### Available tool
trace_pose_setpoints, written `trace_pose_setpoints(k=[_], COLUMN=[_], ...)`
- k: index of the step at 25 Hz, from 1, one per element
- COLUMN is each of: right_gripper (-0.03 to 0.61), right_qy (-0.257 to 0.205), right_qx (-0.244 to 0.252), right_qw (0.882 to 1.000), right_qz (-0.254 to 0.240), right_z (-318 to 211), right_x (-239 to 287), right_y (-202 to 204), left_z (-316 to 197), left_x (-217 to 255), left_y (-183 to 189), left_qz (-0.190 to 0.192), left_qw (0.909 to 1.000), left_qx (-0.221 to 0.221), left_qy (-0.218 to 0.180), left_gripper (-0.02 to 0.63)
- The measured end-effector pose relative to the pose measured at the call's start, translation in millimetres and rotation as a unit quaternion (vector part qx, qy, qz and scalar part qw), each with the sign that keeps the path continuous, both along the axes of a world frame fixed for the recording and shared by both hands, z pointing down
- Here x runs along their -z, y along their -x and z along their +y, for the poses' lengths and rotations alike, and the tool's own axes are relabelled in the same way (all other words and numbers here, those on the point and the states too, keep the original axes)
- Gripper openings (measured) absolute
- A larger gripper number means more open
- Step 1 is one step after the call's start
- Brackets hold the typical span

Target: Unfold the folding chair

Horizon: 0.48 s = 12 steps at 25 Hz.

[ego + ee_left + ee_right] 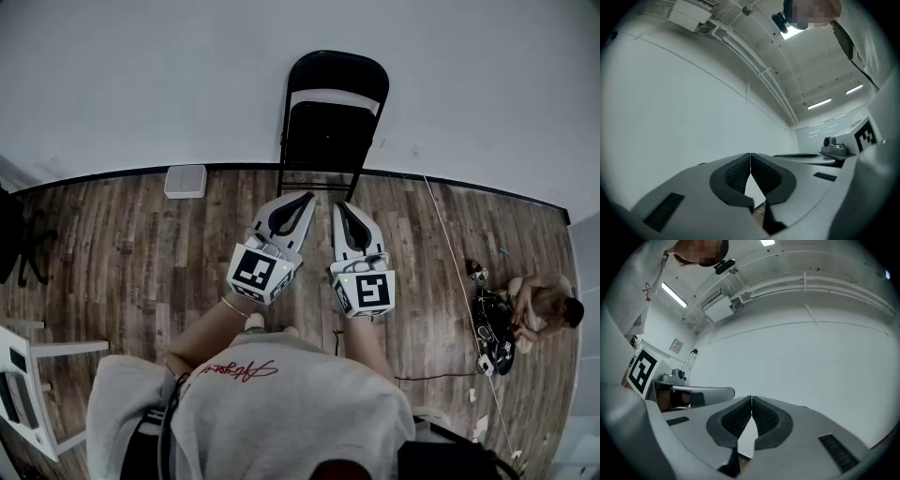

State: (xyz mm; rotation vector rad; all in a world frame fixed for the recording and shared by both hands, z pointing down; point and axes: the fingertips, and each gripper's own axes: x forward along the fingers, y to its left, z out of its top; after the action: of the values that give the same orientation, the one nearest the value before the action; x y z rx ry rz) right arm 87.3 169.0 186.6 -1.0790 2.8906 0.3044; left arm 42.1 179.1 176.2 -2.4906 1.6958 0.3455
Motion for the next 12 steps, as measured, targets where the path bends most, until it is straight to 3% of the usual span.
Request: trace_pose_setpoints(k=[12], right_gripper=[0.018], right_qy=[0.001], right_qx=[0.007], right_qw=[1.000], right_qz=[-0.002], right_z=[1.5], right_x=[-1.5], right_y=[5.5], left_z=[-1.4], left_x=[-2.6], left_y=[4.4], left_qz=[0.004], left_qw=[1.0000], left_qx=[0.001], left_qy=[0.001], left_gripper=[0.015])
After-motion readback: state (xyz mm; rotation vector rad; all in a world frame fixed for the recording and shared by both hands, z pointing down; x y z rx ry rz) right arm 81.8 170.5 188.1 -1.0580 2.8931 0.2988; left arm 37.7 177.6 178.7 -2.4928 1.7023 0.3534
